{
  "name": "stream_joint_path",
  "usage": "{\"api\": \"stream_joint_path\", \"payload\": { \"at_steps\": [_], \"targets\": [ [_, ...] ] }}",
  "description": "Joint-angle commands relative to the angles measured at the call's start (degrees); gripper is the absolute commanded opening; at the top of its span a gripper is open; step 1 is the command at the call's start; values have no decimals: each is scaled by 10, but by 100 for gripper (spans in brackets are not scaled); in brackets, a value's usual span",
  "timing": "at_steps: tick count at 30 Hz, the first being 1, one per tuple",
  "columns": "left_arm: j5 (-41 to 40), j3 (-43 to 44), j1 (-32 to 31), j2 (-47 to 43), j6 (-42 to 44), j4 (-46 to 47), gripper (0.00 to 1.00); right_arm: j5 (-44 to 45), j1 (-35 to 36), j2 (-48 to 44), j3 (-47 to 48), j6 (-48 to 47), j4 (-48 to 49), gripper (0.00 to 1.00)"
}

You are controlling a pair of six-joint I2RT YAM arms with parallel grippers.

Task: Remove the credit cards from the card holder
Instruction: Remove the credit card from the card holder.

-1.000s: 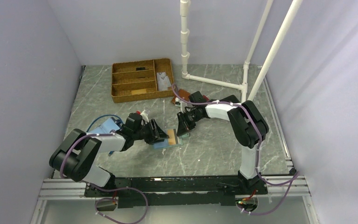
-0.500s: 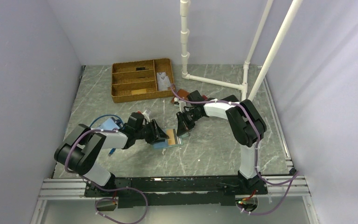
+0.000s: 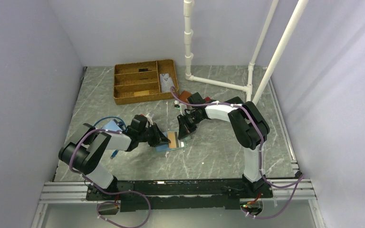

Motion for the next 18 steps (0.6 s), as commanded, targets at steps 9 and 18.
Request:
{"api": "stream_joint_path", "payload": {
  "at_steps": [9, 18],
  "targets": [
    [-32, -7, -2, -39, 35, -21, 0, 40, 14, 29, 14, -20, -24, 11],
    [6, -41, 36, -63, 38, -7, 0, 50, 14, 31, 17, -20, -33, 11]
  ]
}}
